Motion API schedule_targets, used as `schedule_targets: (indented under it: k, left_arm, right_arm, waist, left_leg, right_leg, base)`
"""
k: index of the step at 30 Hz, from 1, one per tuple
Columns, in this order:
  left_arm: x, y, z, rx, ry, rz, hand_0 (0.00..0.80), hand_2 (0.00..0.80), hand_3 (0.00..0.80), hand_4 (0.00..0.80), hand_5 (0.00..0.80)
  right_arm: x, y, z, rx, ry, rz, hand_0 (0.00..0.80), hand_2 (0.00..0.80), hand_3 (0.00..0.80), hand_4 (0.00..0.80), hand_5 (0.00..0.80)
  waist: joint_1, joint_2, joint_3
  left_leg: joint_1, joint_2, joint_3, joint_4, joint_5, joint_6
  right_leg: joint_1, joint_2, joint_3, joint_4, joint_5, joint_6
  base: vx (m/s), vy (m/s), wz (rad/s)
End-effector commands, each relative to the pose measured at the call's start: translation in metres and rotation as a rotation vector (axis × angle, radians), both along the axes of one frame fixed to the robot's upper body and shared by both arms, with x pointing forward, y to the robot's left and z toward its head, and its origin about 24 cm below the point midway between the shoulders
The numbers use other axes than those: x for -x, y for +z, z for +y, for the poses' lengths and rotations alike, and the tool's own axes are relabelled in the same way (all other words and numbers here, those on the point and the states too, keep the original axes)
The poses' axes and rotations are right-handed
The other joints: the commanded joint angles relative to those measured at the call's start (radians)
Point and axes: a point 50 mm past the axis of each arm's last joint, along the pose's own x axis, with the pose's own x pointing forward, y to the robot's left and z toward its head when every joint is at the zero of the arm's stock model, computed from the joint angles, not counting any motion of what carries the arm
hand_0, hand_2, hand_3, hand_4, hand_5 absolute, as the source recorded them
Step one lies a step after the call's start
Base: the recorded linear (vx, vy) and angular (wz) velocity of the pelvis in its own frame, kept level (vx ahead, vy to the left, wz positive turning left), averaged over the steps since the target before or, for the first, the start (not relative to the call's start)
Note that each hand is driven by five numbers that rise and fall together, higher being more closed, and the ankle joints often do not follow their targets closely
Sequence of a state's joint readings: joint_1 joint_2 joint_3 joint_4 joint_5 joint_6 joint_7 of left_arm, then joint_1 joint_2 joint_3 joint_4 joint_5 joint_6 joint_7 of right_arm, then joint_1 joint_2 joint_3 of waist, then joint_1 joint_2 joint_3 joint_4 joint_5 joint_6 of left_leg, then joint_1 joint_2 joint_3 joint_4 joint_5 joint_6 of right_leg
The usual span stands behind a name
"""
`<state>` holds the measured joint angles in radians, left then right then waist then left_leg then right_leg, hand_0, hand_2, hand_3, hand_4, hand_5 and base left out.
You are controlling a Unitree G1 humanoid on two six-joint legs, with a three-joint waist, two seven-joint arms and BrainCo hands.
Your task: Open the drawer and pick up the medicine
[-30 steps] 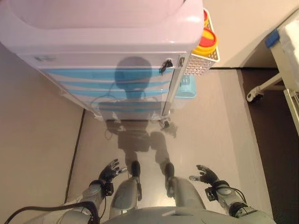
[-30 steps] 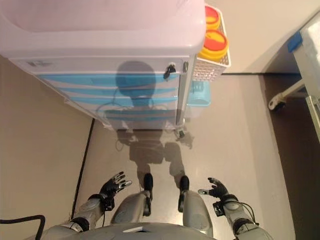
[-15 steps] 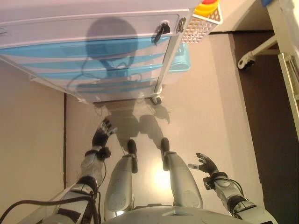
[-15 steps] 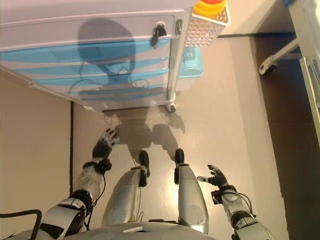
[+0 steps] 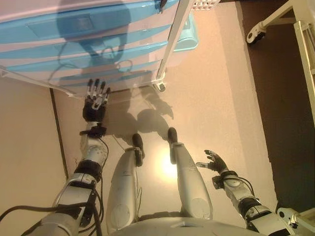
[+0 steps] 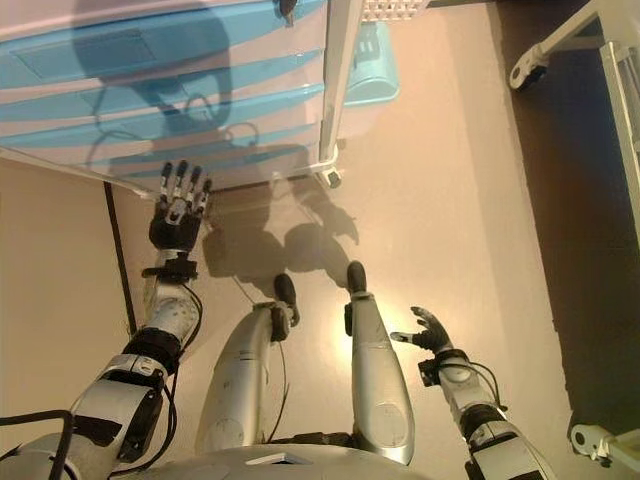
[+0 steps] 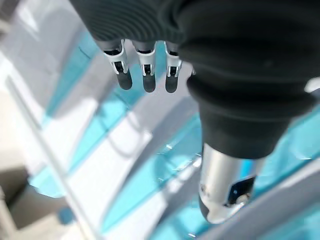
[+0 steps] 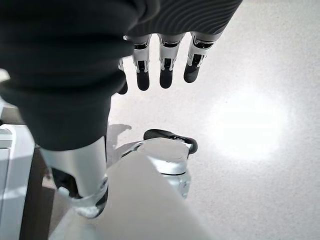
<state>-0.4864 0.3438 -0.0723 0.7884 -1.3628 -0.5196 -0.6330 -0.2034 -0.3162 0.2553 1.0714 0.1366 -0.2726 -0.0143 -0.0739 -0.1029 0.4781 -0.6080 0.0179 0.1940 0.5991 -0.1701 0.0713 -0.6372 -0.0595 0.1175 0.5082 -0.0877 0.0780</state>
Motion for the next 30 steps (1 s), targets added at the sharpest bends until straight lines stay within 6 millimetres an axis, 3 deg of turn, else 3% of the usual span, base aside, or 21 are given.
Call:
schedule_targets:
  k: [1, 8, 20, 25, 30]
  left_arm:
    - [-0.003, 0.037, 0.014, 0.001, 0.011, -0.195, 0.000, 0.000, 0.000, 0.000, 0.000]
    - [-0.014, 0.090, 0.022, 0.036, -0.020, -0.388, 0.000, 0.000, 0.000, 0.000, 0.000]
    - [-0.014, 0.133, 0.022, -0.002, -0.070, -0.543, 0.000, 0.000, 0.000, 0.000, 0.000]
    - [-0.019, 0.134, 0.018, -0.043, -0.089, -0.478, 0.000, 0.000, 0.000, 0.000, 0.000]
    - [-0.024, 0.121, 0.021, -0.034, -0.099, -0.355, 0.000, 0.000, 0.000, 0.000, 0.000]
  right_arm:
    - [0.019, -0.004, -0.009, 0.052, 0.046, 0.009, 0.000, 0.000, 0.000, 0.000, 0.000]
    - [0.022, -0.008, 0.000, 0.040, 0.067, 0.010, 0.000, 0.000, 0.000, 0.000, 0.000]
    - [0.019, -0.007, 0.012, 0.019, 0.083, -0.007, 0.000, 0.000, 0.000, 0.000, 0.000]
    - [0.019, -0.007, 0.015, 0.009, 0.084, -0.008, 0.000, 0.000, 0.000, 0.000, 0.000]
    - [0.015, -0.006, 0.021, -0.007, 0.084, -0.018, 0.000, 0.000, 0.000, 0.000, 0.000]
  waist:
    - [-0.010, 0.005, -0.047]
    - [-0.010, -0.008, -0.033]
    - [0.003, -0.018, -0.006]
    - [0.009, -0.022, 0.001]
    - [0.014, -0.030, 0.008]
  left_leg:
    - [-0.031, -0.044, -0.038, 0.077, -0.097, 0.002]
    - [-0.033, -0.042, -0.040, 0.093, -0.112, 0.005]
    - [-0.007, -0.049, -0.048, 0.081, -0.111, 0.004]
    - [0.005, -0.051, -0.052, 0.067, -0.107, 0.005]
    - [0.013, -0.051, -0.056, 0.059, -0.100, 0.006]
  right_leg:
    - [0.023, 0.020, -0.050, -0.104, 0.111, -0.010]
    - [0.038, 0.022, -0.058, -0.114, 0.112, -0.009]
    - [0.081, 0.024, -0.071, -0.131, 0.106, -0.013]
    - [0.098, 0.025, -0.076, -0.141, 0.110, -0.010]
    - [0.115, 0.026, -0.081, -0.152, 0.112, -0.009]
  base:
    - [0.000, 0.000, 0.00]
    - [0.007, -0.054, 0.02]
    - [0.003, -0.042, 0.04]
    - [0.000, -0.051, 0.06]
    - [-0.003, -0.048, 0.04]
